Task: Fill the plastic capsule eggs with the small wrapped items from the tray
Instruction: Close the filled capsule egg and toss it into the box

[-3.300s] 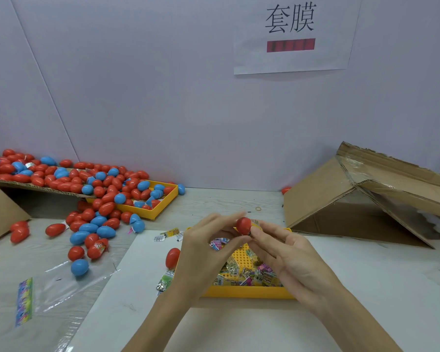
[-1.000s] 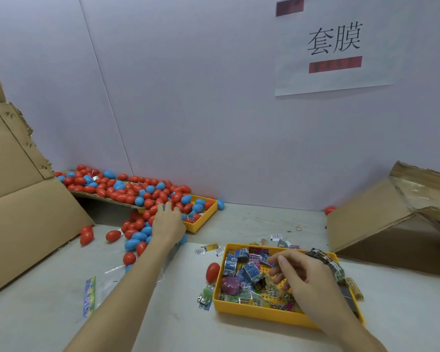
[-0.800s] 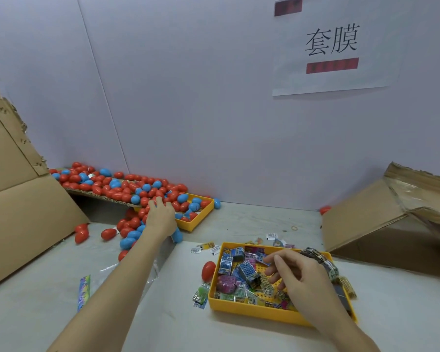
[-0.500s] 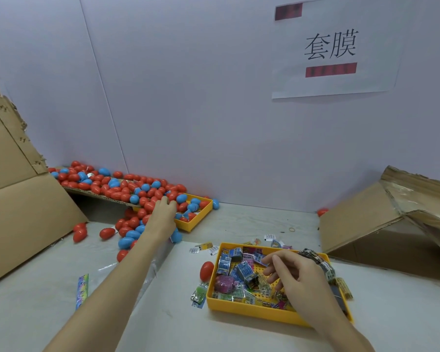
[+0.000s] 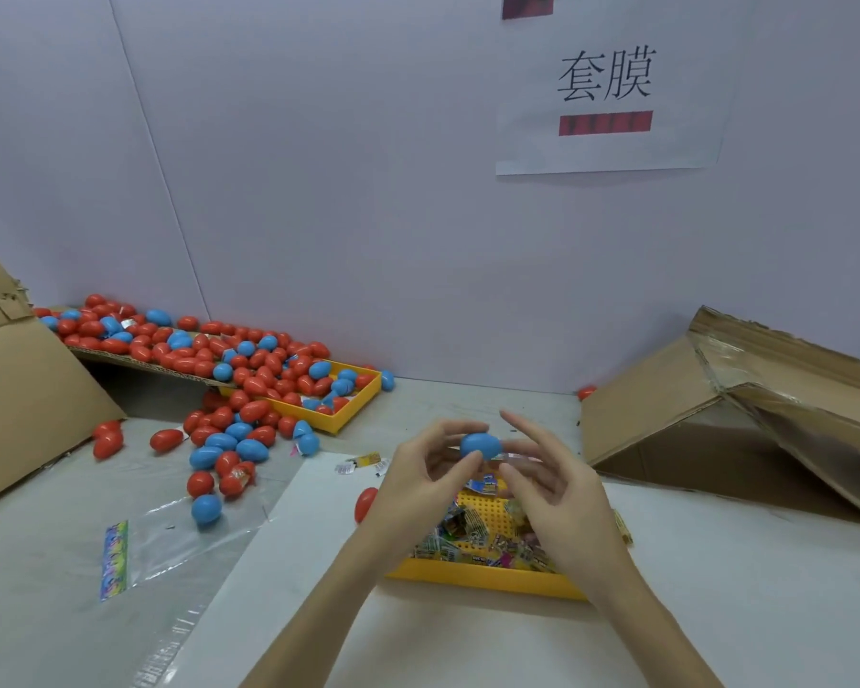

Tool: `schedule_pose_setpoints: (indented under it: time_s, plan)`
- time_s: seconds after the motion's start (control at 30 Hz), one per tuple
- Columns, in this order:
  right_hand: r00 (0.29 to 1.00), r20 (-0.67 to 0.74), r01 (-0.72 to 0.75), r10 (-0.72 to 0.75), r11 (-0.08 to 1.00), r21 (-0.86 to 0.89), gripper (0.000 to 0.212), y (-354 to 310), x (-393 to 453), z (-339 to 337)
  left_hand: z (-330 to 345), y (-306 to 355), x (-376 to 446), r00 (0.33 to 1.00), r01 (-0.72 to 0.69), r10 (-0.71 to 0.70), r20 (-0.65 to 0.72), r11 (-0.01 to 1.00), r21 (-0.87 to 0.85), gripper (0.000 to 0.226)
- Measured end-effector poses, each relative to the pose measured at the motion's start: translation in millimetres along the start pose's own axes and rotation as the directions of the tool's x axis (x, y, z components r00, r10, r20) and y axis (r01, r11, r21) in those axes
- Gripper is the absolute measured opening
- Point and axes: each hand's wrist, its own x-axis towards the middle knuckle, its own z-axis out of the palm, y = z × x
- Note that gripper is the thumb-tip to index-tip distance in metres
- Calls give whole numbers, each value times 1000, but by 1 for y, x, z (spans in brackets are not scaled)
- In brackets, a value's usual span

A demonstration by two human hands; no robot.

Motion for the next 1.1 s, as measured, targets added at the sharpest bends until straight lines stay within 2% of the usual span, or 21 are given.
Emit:
schedule_pose_setpoints:
  time_s: [0.13, 0.2, 0.33, 0.47, 0.67, 0.83, 0.9, 0.97, 1.1]
  plan:
    - [980, -50, 163, -192, 922, -351, 49, 1, -3, 0, 8, 5, -8, 995, 104, -104, 13, 985, -135, 22]
    - [966, -45, 209, -253, 876, -434, 50, 0, -5, 4, 11, 6, -10, 990, 136, -138, 1, 977, -166, 27]
    - [949, -28, 248, -314, 799, -548, 47, 0, -7, 10, 18, 7, -14, 992, 123, -120, 28, 979, -166, 29]
    - [947, -17, 260, -322, 791, -554, 46, 0, -8, 12, 20, 7, -15, 990, 137, -133, 36, 972, -192, 34]
    - [953, 75, 289, -294, 806, -517, 55, 1, -4, 12, 22, 2, -18, 999, 40, -40, -27, 999, 10, 25]
    - [953, 154, 301, -260, 838, -455, 62, 3, 1, -2, 14, 4, -15, 996, 81, -85, -40, 993, -84, 31]
    - [945, 130, 327, -300, 833, -447, 51, 3, 0, -5, 8, 5, -12, 994, 92, -100, -48, 985, -143, 31]
    - [936, 110, 344, -333, 811, -472, 35, 5, 0, -5, 2, 3, -10, 993, 90, -97, -64, 990, -107, 24]
    - [967, 86, 246, -240, 790, -562, 23, 11, 1, -4, -5, -1, -9, 982, 152, -153, -109, 988, -17, 25]
